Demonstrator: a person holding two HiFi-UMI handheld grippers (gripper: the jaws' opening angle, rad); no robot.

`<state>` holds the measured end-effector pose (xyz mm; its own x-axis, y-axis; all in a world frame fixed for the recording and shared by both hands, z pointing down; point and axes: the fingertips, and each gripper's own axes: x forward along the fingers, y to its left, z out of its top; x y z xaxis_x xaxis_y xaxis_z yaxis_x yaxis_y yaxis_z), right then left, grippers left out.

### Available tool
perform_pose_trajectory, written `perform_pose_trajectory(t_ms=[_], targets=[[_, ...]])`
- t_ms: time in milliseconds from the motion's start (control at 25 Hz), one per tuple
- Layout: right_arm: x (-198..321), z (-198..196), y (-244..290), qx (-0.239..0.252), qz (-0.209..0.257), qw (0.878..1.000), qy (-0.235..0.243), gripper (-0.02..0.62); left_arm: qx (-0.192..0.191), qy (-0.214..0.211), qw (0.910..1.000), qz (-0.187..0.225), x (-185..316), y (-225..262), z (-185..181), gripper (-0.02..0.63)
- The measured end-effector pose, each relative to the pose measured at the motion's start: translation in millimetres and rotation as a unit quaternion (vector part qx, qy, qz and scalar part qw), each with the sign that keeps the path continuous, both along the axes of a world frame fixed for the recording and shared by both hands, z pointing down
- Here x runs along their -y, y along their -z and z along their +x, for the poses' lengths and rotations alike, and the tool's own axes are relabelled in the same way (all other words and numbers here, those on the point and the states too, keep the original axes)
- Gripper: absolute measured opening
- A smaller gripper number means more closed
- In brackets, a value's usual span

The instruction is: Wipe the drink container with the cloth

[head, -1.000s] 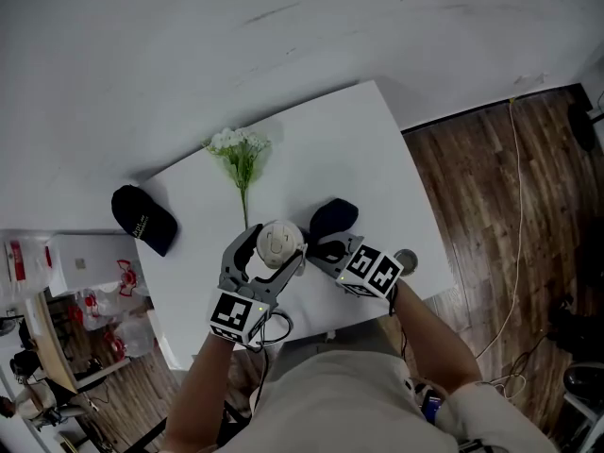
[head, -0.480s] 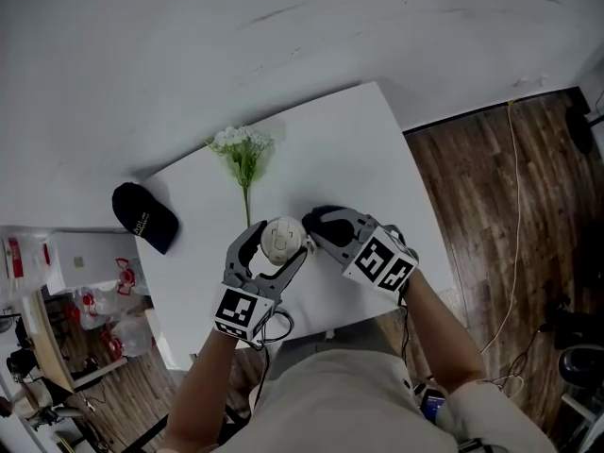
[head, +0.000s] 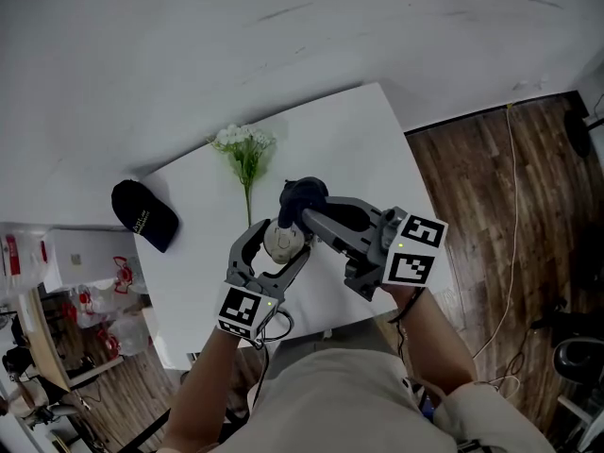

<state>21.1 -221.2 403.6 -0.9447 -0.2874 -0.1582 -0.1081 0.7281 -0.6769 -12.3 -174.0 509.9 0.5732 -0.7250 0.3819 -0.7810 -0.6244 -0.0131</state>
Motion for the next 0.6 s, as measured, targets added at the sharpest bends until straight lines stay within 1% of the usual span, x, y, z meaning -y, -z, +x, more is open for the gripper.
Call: perform_pose_trajectory(t_ms=[40, 80, 120, 200, 320, 400, 480, 520, 600], targets=[[1, 0, 3, 0.008, -0.002, 1.0, 0.003, 0.038, -0.001, -0.002, 1.0, 0.005, 1, 1, 1, 0.37], [4, -1, -4, 0.002, -0.009, 1.0, 0.001, 0.037, -0.001, -0.003, 1.0, 0.008, 1, 1, 1, 0.37], [8, -1, -19, -0.014, -0.022, 1.0, -0.004, 0.037, -0.001, -0.003, 1.0, 0.009, 1, 2, 1, 0.37], [13, -2, -64, -0.053, -0.071, 0.996, -0.008, 0.038, -0.003, -0.002, 1.0, 0.009, 0, 2, 2, 0.37], [8, -6, -130, -0.084, -0.161, 0.983, -0.004, 0.037, -0.004, -0.002, 0.9999, 0.009, 0, 2, 1, 0.37], [-3, -12, -164, -0.103, -0.196, 0.975, -0.001, 0.037, -0.004, -0.004, 0.9999, 0.01, 1, 3, 2, 0.37], [-13, -13, -191, -0.126, -0.215, 0.968, -0.007, 0.037, -0.004, -0.006, 0.9999, 0.011, 0, 3, 1, 0.37], [-19, -12, -203, -0.145, -0.217, 0.965, -0.007, 0.037, -0.004, -0.007, 0.9999, 0.01, 0, 3, 1, 0.37], [-36, -10, -224, -0.196, -0.207, 0.958, 0.011, 0.037, -0.004, -0.007, 0.9999, 0.01, 0, 2, 0, 0.37]])
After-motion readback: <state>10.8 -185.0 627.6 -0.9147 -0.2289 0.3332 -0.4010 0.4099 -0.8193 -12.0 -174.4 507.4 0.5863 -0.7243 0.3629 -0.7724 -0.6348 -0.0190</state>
